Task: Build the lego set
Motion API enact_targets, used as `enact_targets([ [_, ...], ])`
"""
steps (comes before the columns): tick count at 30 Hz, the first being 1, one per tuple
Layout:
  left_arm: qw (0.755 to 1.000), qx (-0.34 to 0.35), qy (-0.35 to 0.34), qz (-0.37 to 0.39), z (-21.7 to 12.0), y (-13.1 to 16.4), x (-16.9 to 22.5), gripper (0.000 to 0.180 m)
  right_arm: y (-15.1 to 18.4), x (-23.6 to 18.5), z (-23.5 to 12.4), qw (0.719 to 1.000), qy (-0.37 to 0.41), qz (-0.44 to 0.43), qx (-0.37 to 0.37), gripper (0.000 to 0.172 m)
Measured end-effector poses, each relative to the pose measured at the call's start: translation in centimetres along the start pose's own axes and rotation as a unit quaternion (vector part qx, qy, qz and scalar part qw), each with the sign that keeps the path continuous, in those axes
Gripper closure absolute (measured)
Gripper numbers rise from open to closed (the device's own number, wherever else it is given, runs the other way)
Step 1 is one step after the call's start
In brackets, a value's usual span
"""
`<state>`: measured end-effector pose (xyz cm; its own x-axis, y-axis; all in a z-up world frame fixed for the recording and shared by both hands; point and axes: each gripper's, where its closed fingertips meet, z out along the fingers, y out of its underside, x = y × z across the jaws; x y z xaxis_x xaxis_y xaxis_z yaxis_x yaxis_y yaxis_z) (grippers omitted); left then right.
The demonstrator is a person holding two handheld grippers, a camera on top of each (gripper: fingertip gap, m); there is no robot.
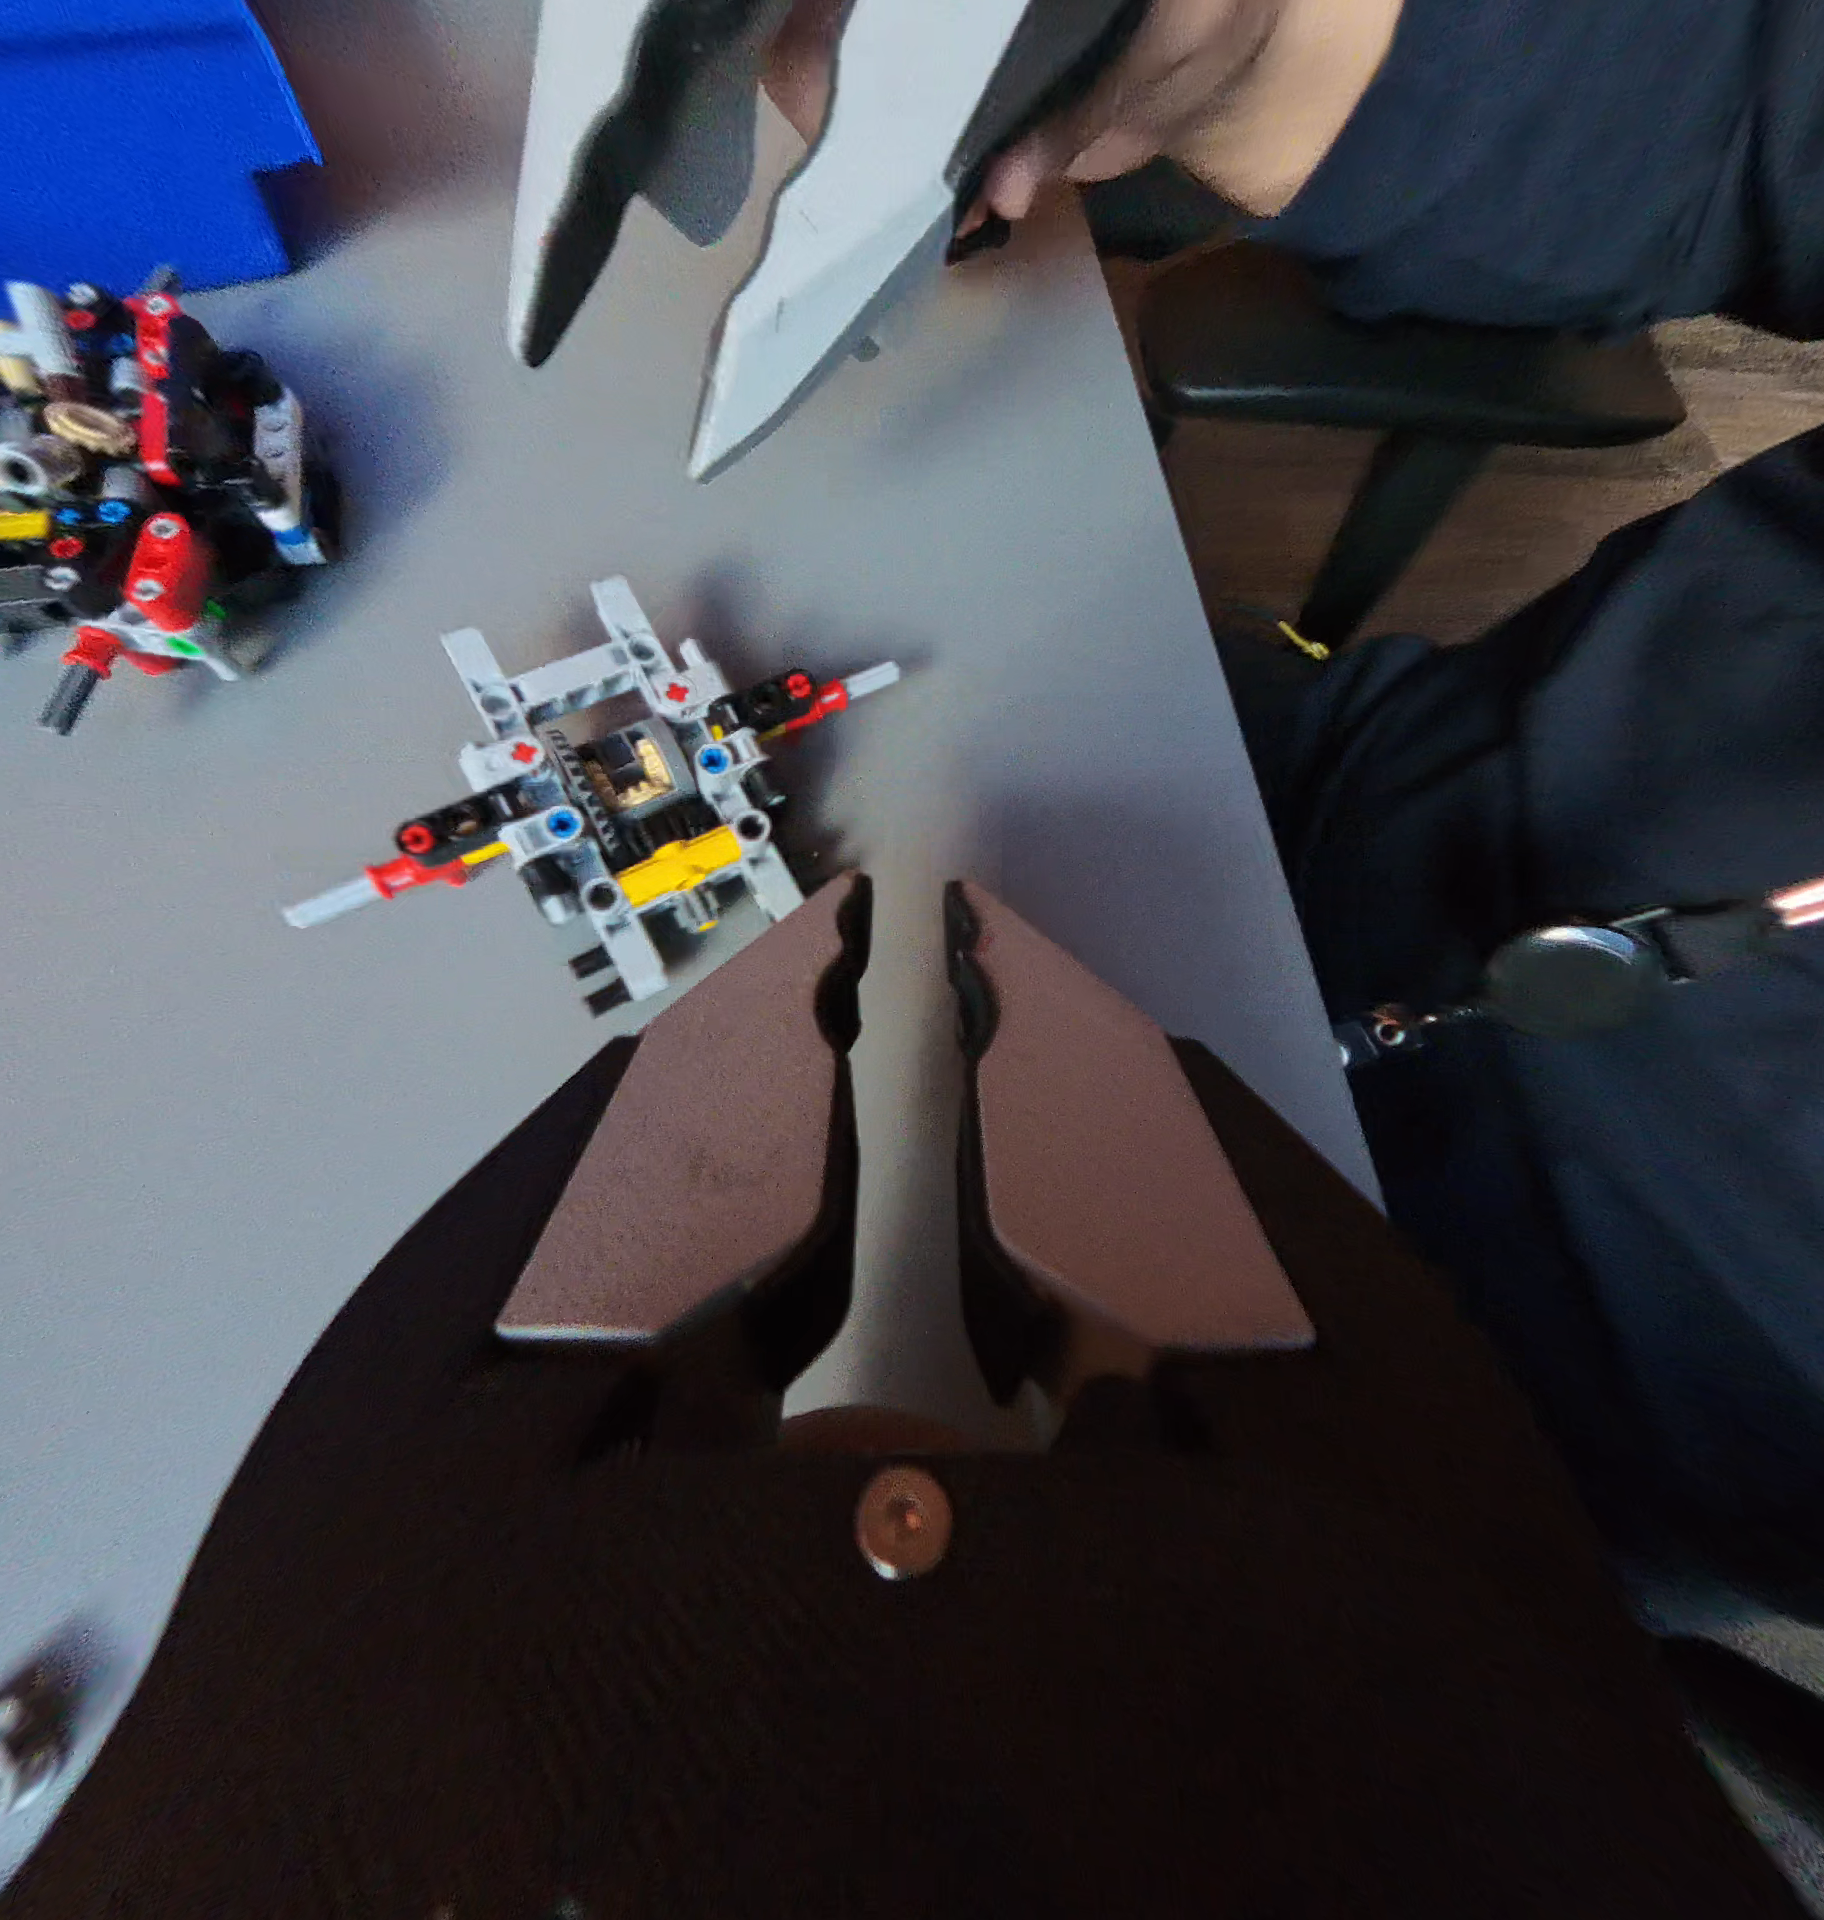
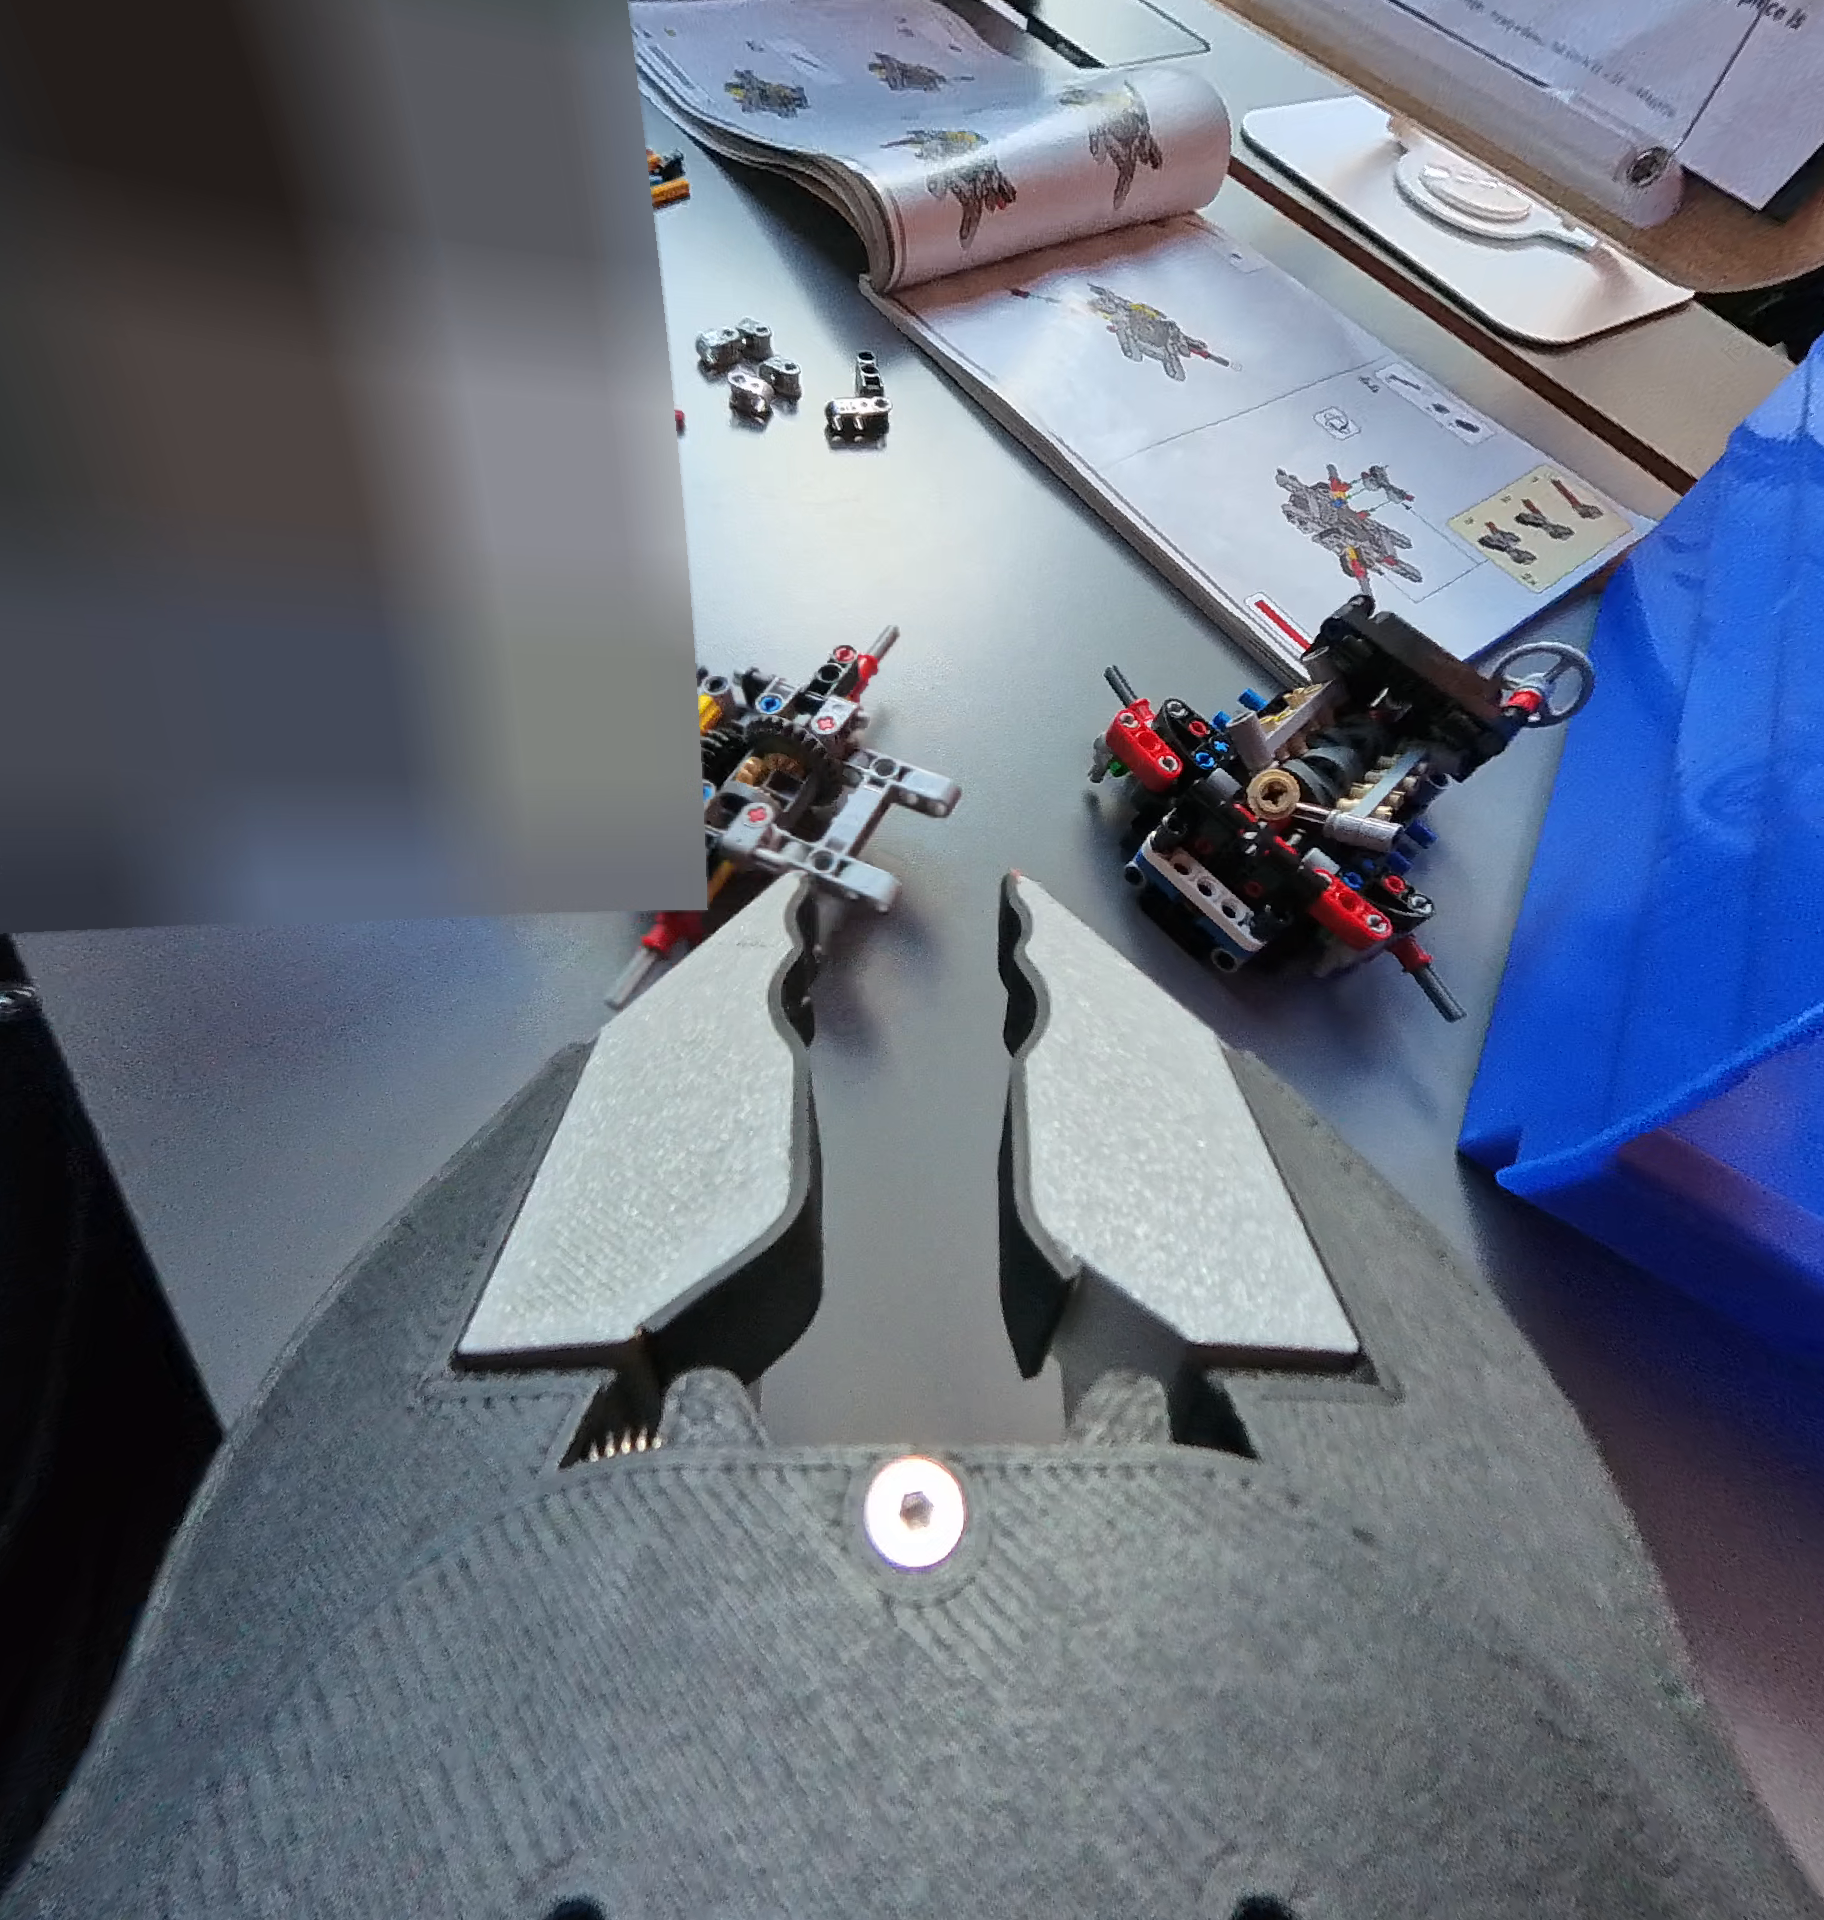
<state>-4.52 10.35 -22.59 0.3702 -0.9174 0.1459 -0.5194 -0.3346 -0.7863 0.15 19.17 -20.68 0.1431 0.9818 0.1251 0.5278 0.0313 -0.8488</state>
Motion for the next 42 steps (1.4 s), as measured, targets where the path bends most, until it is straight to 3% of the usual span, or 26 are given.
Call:
enact_targets([
  [5,0.991,-0.019,-0.126,-0.042,-2.7,1.3,-5.9,0.159,-0.8,-1.8,-0.8,1.000,-0.012,0.012,0.008,0.137],
  [10,0.969,-0.063,-0.226,0.073,-3.3,0.9,-10.9,0.145,-1.3,-5.5,0.2,0.995,-0.066,0.076,0.015,0.142],
  [12,0.969,-0.081,-0.209,0.108,-2.6,0.1,-11.2,0.144,-0.9,-6.4,1.1,0.996,-0.059,0.074,0.002,0.133],
  [15,0.979,-0.091,-0.126,0.134,-1.4,-0.6,-10.0,0.148,-0.1,-5.8,1.8,0.999,0.001,0.038,-0.018,0.129],
  [18,0.982,-0.113,-0.067,0.139,-0.4,-0.3,-9.1,0.149,0.8,-5.6,2.2,0.999,0.008,0.023,-0.041,0.127],
  [20,0.979,-0.141,-0.046,0.142,0.2,0.6,-8.6,0.164,1.7,-4.7,2.4,0.998,0.016,0.011,-0.056,0.129],
  [24,0.975,-0.154,-0.048,0.154,0.4,1.5,-7.1,0.180,3.2,-1.5,1.9,0.995,0.056,0.000,-0.084,0.132],
  [28,0.979,-0.143,-0.035,0.141,-0.1,2.0,-4.6,0.180,3.9,0.6,1.0,0.992,0.081,0.001,-0.095,0.133],
  [31,0.984,-0.120,-0.052,0.119,-1.3,1.5,-4.6,0.167,2.6,0.0,0.5,0.995,0.067,-0.003,-0.072,0.132],
  [35,0.982,-0.087,-0.134,0.099,-2.3,0.3,-8.2,0.160,0.1,-2.3,1.0,0.999,0.022,-0.010,-0.043,0.132],
  [39,0.986,-0.085,-0.105,0.098,-0.2,0.3,-8.4,0.160,-0.7,-3.4,2.8,0.997,0.009,-0.042,-0.062,0.130],
  [42,0.988,-0.072,-0.083,0.107,0.6,0.4,-7.5,0.175,-1.0,-3.8,3.8,0.996,-0.001,-0.054,-0.078,0.129],
])
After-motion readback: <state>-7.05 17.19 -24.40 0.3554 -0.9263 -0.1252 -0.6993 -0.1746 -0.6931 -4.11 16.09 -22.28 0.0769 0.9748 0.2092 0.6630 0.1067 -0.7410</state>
